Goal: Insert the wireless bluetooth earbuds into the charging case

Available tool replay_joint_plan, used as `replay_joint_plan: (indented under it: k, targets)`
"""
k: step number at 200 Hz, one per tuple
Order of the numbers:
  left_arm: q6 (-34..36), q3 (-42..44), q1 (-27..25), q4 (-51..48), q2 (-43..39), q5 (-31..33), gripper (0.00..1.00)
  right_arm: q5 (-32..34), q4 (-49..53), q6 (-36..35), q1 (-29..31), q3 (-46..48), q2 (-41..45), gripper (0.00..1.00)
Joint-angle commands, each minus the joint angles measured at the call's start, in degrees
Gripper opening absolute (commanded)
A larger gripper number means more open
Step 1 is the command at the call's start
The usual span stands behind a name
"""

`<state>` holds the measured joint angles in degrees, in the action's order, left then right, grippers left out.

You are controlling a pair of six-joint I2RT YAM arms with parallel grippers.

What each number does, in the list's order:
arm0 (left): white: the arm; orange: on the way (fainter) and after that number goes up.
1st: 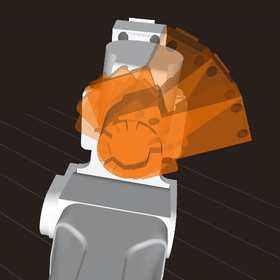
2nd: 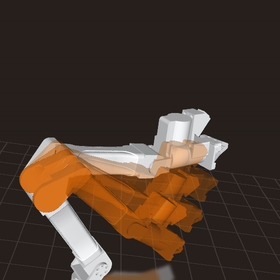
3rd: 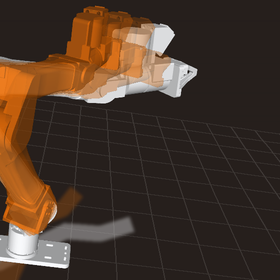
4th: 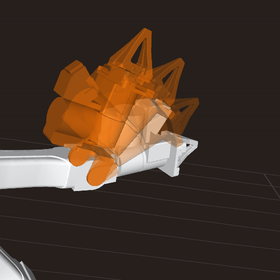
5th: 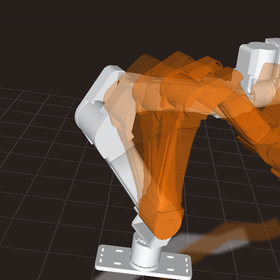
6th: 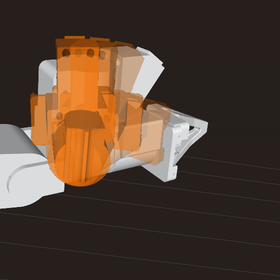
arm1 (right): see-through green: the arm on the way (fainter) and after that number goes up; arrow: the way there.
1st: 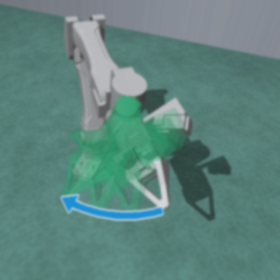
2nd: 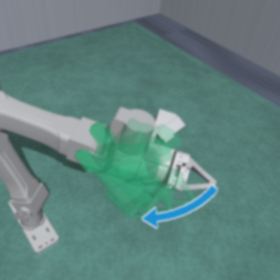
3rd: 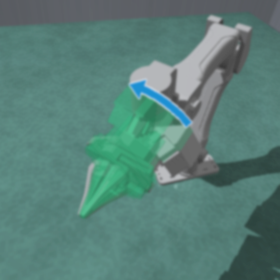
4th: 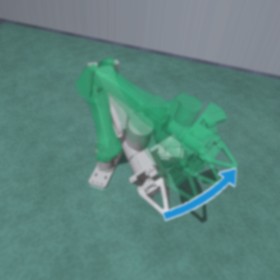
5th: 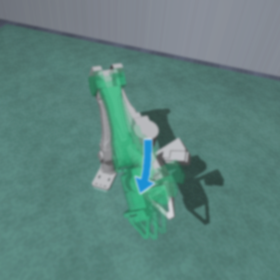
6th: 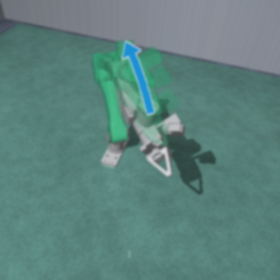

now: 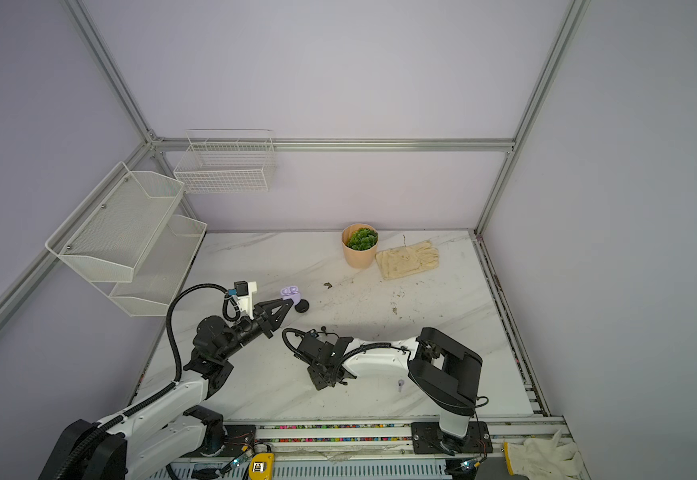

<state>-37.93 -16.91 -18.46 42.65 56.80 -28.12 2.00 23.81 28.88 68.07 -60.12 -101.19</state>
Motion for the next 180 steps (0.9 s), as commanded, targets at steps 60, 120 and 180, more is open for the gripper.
replay_joint_plan:
  k: [60,120,180]
  targets:
    - [0.3,0.1,-1.6,3.0,-0.5,-2.2,0.00,0.1,6.5,-1.6,-3.1,0.6,10.4,0.37]
    - [2.7,0.6,-6.2,6.1,-0.6,-7.9,0.00,-2.3,3.0,-8.9,-5.0,5.3,11.3,0.29]
    - [7.3,4.0,-10.7,6.9,-5.4,-5.7,0.00,-8.3,-4.7,-7.0,-9.5,13.4,19.8,0.28]
